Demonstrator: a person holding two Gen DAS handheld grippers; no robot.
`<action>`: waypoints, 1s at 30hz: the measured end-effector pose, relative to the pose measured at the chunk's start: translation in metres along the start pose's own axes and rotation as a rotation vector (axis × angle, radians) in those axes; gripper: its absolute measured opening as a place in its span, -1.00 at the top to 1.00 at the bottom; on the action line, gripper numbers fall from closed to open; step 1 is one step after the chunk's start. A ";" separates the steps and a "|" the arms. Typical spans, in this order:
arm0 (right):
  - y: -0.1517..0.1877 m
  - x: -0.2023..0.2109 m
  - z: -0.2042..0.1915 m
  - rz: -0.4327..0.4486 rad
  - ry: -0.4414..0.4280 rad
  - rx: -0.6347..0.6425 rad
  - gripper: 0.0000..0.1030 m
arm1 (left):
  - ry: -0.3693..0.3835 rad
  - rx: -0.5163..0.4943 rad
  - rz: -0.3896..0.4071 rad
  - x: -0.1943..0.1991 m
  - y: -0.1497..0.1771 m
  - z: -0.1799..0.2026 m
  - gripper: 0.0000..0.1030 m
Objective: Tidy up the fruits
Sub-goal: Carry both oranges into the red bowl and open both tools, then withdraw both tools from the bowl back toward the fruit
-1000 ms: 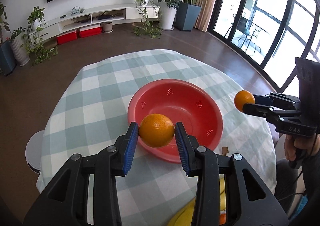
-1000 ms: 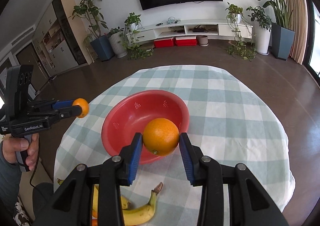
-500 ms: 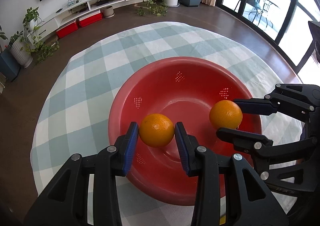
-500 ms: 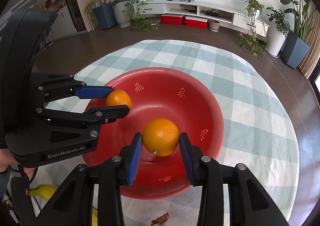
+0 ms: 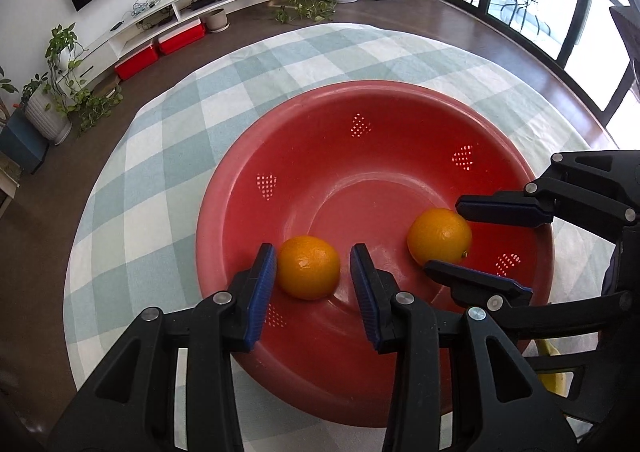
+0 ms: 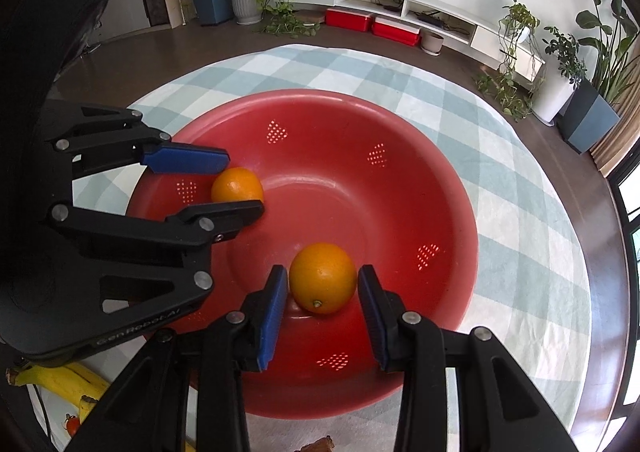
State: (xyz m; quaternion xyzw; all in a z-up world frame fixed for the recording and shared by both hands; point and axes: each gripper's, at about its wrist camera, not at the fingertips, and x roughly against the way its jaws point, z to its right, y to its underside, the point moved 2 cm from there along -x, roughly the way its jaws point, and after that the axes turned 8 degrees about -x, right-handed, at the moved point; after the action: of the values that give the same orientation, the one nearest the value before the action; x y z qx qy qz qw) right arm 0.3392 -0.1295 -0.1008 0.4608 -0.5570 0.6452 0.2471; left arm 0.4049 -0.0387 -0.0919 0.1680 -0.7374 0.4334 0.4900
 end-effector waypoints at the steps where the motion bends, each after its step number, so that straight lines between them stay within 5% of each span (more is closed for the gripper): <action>1: 0.000 0.000 0.000 0.001 -0.001 -0.001 0.23 | 0.002 0.002 0.004 0.001 0.000 0.000 0.29; 9: 0.000 0.003 0.003 0.016 0.003 -0.016 0.20 | 0.005 0.000 0.012 0.006 0.002 0.002 0.24; 15: -0.001 0.026 0.011 0.076 -0.006 -0.061 0.10 | -0.016 0.006 0.072 0.032 0.006 -0.001 -0.16; 19: 0.008 0.063 0.014 0.180 -0.030 -0.083 -0.38 | -0.050 0.002 0.127 0.066 0.015 -0.002 -0.30; 25: 0.054 0.123 0.020 0.315 -0.087 -0.129 -0.76 | -0.048 0.056 0.252 0.133 0.061 -0.002 -0.73; 30: 0.107 0.149 0.018 0.367 -0.121 -0.182 -0.77 | -0.010 0.124 0.314 0.172 0.127 0.012 -0.81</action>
State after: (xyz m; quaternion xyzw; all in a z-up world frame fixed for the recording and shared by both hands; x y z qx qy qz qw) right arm 0.1886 -0.2031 -0.0248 0.3653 -0.7013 0.5977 0.1323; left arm 0.2326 0.0541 -0.0044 0.0828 -0.7289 0.5487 0.4011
